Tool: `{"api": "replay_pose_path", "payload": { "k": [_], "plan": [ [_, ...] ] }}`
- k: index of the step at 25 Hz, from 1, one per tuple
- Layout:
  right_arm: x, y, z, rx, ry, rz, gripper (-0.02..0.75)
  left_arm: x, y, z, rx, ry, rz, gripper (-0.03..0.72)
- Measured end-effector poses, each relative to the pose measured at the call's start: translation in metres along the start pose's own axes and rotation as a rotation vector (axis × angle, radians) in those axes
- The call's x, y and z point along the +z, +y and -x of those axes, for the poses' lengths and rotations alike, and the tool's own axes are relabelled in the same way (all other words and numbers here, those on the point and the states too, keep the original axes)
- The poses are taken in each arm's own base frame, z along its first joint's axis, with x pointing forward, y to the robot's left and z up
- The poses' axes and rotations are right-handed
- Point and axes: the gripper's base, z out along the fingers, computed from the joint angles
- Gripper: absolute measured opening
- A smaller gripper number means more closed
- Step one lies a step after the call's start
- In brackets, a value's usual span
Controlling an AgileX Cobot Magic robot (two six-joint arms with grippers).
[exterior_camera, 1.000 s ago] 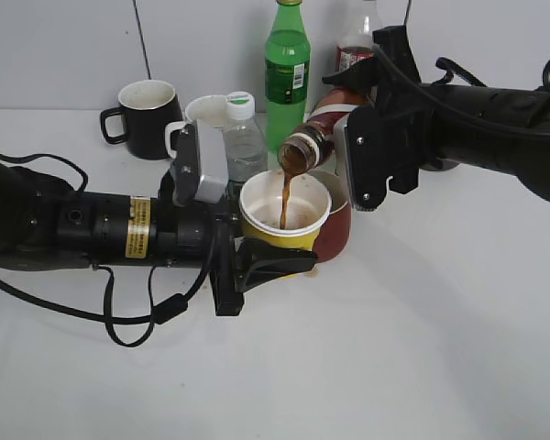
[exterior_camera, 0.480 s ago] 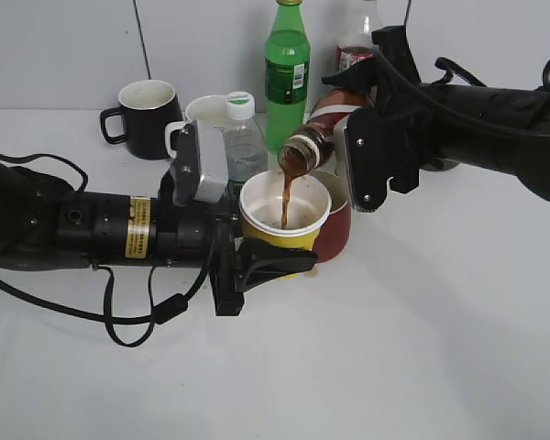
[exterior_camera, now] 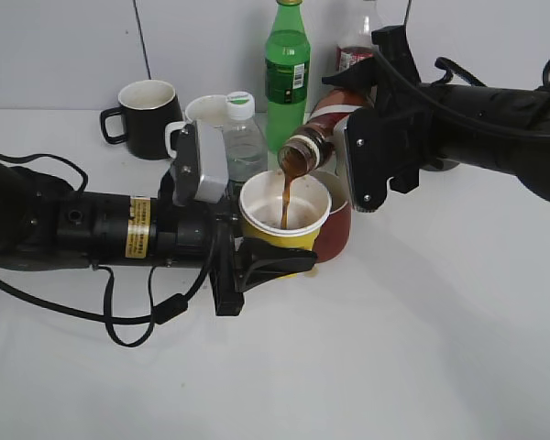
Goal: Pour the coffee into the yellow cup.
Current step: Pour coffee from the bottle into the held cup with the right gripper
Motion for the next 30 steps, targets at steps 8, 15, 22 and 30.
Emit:
{"api": "replay_pose_path", "payload": {
  "k": [8, 15, 22, 30],
  "plan": [
    [0.0000, 0.0000, 0.0000, -0.001, 0.000, 0.000, 0.503, 0.0000, 0.0000, 0.0000, 0.000, 0.000, 0.000, 0.370],
    [0.0000, 0.0000, 0.0000, -0.001, 0.000, 0.000, 0.503, 0.0000, 0.0000, 0.0000, 0.000, 0.000, 0.000, 0.370],
    [0.0000, -0.0001, -0.0003, 0.006, 0.004, -0.001, 0.503, 0.0000, 0.0000, -0.0001, 0.000, 0.001, 0.000, 0.370],
    [0.0000, -0.0002, -0.0004, 0.089, 0.004, -0.003, 0.503, 0.0000, 0.0009, 0.0003, -0.006, -0.003, 0.010, 0.370]
  ]
}}
